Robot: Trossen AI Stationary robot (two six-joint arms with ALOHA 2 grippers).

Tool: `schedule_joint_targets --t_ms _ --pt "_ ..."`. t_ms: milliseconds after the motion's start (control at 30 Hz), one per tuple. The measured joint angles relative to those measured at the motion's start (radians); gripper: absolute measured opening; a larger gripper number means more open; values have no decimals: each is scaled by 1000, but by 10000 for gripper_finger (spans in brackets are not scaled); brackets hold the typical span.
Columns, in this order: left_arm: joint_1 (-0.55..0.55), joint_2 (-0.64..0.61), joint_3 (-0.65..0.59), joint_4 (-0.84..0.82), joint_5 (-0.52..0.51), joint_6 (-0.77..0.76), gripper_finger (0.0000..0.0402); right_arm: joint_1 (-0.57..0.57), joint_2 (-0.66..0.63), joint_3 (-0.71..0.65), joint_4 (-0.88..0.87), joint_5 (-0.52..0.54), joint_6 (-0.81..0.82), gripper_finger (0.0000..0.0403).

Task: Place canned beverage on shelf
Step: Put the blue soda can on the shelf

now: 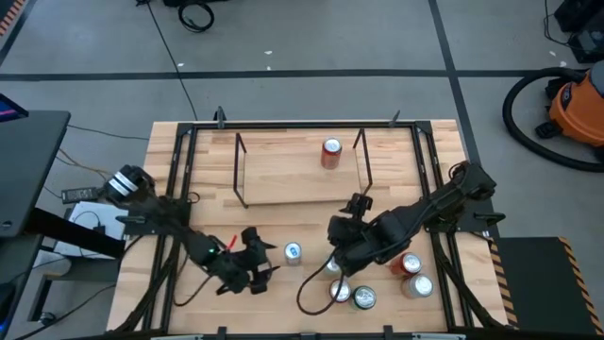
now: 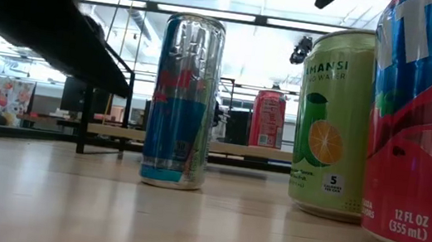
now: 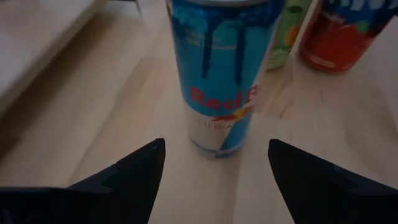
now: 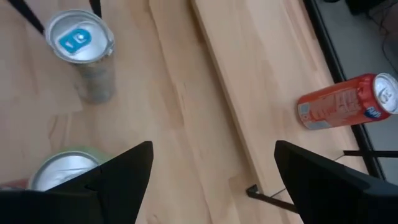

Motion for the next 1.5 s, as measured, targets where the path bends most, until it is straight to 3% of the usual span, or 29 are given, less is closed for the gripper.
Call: schedule_joint_targets --t_ms 233,433,600,767,1000,1133,1333,1500 --pt "66 78 0 126 111 0 326 -5 -11 -73 43 -15 -14 347" --pt "93 133 0 228 127 24 358 -4 -11 -122 118 -36 -47 347" --pt "120 167 0 294 122 54 362 -5 -11 -123 134 -44 -55 347" --pt "124 173 0 324 119 128 329 -6 -10 -123 137 -46 -55 347" --pt "122 172 0 324 133 221 242 -5 -10 -123 213 -59 -97 347" --pt "129 169 1 333 216 287 214 -11 -10 -123 311 -104 -166 347" --pt "157 167 4 342 390 415 228 -43 -10 -123 479 -238 -295 347" --pt "197 166 5 342 570 541 235 -71 -10 -123 506 -265 -317 347"
